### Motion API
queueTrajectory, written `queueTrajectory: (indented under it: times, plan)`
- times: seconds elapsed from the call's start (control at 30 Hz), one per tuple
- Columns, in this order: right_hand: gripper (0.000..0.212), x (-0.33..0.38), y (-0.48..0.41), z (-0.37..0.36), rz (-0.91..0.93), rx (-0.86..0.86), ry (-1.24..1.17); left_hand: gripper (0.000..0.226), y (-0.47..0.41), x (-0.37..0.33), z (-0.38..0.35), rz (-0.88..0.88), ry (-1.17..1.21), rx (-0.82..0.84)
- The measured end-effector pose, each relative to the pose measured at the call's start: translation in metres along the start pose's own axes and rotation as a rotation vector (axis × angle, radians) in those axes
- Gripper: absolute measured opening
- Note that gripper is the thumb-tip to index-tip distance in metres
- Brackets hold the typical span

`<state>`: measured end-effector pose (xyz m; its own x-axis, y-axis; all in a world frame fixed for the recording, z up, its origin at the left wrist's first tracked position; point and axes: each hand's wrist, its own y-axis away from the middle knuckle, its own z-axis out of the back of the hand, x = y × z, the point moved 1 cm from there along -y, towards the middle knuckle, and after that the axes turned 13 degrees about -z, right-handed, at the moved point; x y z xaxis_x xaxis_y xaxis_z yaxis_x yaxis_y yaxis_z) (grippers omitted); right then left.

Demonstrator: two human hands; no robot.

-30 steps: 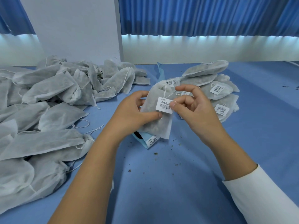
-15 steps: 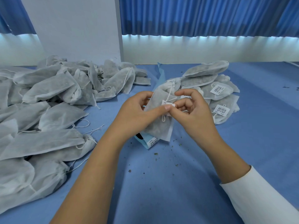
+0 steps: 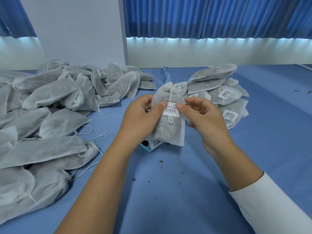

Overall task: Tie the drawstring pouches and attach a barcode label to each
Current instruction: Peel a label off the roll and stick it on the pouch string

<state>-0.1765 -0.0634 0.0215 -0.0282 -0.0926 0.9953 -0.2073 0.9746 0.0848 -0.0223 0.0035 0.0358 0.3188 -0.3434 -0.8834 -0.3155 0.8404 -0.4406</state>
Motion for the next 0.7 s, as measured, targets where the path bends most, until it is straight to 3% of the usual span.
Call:
queueTrajectory:
  times: [0.1, 0.17, 0.4, 0.57, 0.7]
  plan:
    - [0.029, 0.0009, 0.0002, -0.0020, -0.193, 0.251, -0.126, 0.010, -0.0013, 0.0004, 0.0003, 0.029, 0.067, 0.030]
    - [0.028, 0.0012, 0.0018, -0.0035, -0.231, 0.329, -0.198, 0.011, -0.0019, 0.0012, 0.0002, 0.051, 0.112, 0.049]
    - [0.018, 0.0011, 0.0026, -0.0021, -0.158, 0.257, -0.168, 0.024, -0.0026, 0.0055, 0.0007, 0.087, 0.157, 0.069]
    - [0.033, 0.0038, 0.0069, -0.0051, -0.101, 0.229, -0.114, 0.024, -0.0021, 0.0066, 0.0004, 0.104, 0.169, 0.024]
    - [0.036, 0.0021, 0.0063, -0.0052, -0.051, 0.197, 0.043, 0.023, -0.0041, 0.0099, -0.0001, 0.138, 0.176, -0.142]
